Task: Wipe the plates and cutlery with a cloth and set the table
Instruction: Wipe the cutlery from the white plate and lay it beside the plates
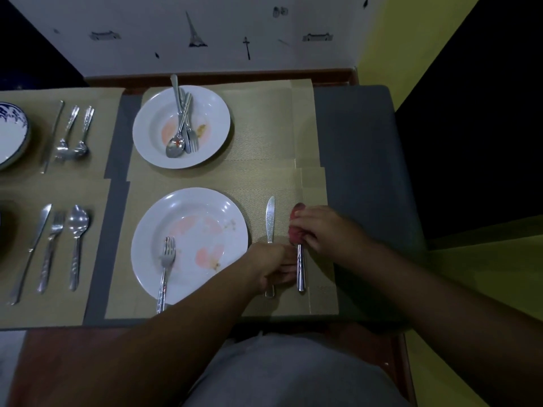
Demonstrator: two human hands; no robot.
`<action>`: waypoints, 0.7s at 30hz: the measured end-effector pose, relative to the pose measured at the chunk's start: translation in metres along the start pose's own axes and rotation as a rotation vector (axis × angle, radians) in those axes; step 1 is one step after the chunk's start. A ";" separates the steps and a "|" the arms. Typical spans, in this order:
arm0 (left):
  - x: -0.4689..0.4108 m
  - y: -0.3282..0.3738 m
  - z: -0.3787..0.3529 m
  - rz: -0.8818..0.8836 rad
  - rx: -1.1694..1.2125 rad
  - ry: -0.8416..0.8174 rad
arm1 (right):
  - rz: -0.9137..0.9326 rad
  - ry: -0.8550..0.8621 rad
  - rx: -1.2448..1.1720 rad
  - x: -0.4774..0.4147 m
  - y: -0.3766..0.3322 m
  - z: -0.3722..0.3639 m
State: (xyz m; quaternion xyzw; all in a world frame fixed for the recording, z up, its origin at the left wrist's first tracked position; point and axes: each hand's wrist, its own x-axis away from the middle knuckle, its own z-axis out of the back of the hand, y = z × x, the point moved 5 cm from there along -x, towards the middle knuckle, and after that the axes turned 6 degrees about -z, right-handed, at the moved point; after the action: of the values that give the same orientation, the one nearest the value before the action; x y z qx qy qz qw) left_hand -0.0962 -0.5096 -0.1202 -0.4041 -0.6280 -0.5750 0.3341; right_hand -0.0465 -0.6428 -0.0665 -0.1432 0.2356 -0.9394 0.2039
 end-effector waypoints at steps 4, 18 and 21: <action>0.011 0.003 0.002 0.043 0.008 -0.061 | -0.023 -0.025 -0.024 0.001 -0.003 0.000; 0.060 0.002 0.078 0.031 0.304 -0.096 | 0.033 0.066 0.044 -0.014 -0.043 0.016; 0.074 0.000 0.117 0.000 0.330 -0.062 | 0.096 0.077 0.014 -0.022 -0.080 0.014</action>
State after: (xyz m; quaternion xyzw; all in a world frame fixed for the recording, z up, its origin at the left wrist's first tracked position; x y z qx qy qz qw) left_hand -0.1241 -0.3840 -0.0678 -0.3611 -0.7239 -0.4516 0.3764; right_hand -0.0474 -0.5742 -0.0186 -0.0942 0.2434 -0.9349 0.2404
